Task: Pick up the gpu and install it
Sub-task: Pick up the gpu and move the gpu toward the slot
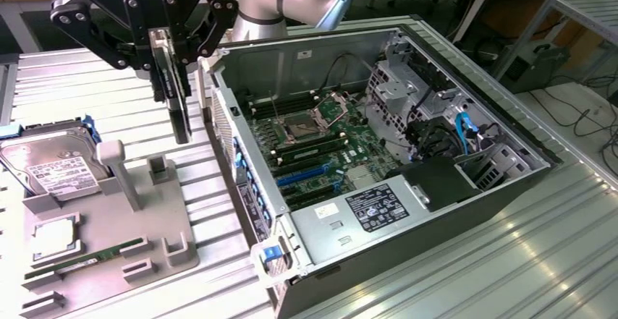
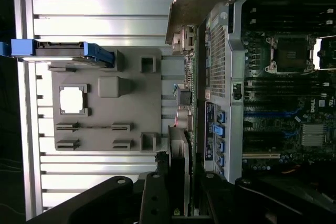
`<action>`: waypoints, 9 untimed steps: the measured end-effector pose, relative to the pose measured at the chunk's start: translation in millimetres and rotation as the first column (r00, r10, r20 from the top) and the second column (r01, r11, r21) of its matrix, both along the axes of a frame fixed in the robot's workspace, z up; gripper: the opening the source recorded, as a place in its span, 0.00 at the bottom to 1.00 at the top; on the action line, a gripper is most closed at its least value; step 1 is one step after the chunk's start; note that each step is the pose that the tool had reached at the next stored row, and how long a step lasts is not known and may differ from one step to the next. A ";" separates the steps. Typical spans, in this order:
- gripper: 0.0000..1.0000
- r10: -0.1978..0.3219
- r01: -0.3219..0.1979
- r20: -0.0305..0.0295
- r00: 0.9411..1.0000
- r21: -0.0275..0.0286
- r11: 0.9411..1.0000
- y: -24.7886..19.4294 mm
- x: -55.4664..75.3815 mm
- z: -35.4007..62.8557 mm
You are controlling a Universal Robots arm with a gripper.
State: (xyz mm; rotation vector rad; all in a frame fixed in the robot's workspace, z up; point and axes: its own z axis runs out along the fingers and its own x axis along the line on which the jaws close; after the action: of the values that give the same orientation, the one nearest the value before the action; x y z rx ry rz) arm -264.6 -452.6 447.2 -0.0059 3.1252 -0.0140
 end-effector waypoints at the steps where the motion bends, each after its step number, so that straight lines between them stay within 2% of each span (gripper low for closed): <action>1: 0.27 0.000 0.000 0.000 1.000 0.000 1.000 0.0 0.6 0.0; 9: 0.27 0.000 0.000 0.000 1.000 0.000 1.000 0.0 8.2 0.0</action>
State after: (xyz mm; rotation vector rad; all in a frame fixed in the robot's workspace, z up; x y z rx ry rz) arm -256.3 -452.6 447.3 -0.0059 3.1252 -0.0142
